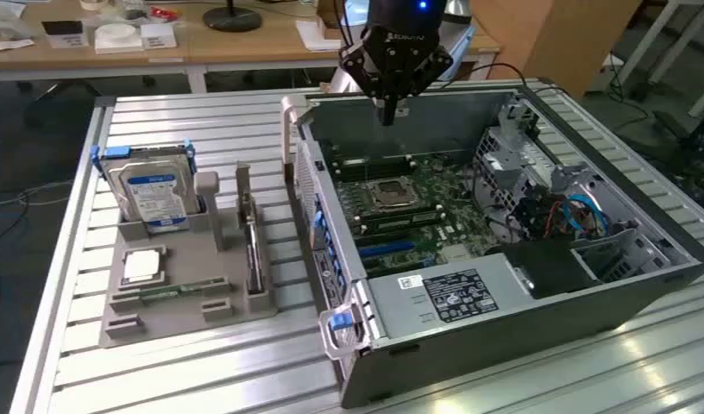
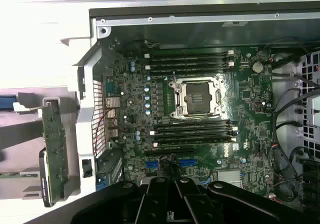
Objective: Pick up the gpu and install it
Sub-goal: 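Reach for the gpu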
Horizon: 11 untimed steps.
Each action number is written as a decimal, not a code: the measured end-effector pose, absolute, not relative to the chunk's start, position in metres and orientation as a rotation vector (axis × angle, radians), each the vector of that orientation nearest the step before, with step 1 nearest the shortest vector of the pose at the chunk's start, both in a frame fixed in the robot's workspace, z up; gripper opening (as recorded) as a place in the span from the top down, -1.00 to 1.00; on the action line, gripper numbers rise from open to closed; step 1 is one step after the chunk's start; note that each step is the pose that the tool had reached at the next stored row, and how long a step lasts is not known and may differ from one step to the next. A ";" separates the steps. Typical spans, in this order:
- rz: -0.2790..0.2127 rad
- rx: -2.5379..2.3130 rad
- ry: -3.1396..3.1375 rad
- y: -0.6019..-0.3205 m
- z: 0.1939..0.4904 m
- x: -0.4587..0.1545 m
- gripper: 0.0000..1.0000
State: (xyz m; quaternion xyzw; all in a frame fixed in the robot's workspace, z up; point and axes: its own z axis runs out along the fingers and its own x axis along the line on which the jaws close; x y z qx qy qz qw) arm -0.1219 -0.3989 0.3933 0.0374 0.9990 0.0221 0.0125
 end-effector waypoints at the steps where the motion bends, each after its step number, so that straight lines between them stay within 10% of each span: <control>1: 0.069 0.117 3.114 -0.399 0.393 -0.122 0.79; 11: 0.069 0.117 3.114 -0.399 0.393 -0.123 0.79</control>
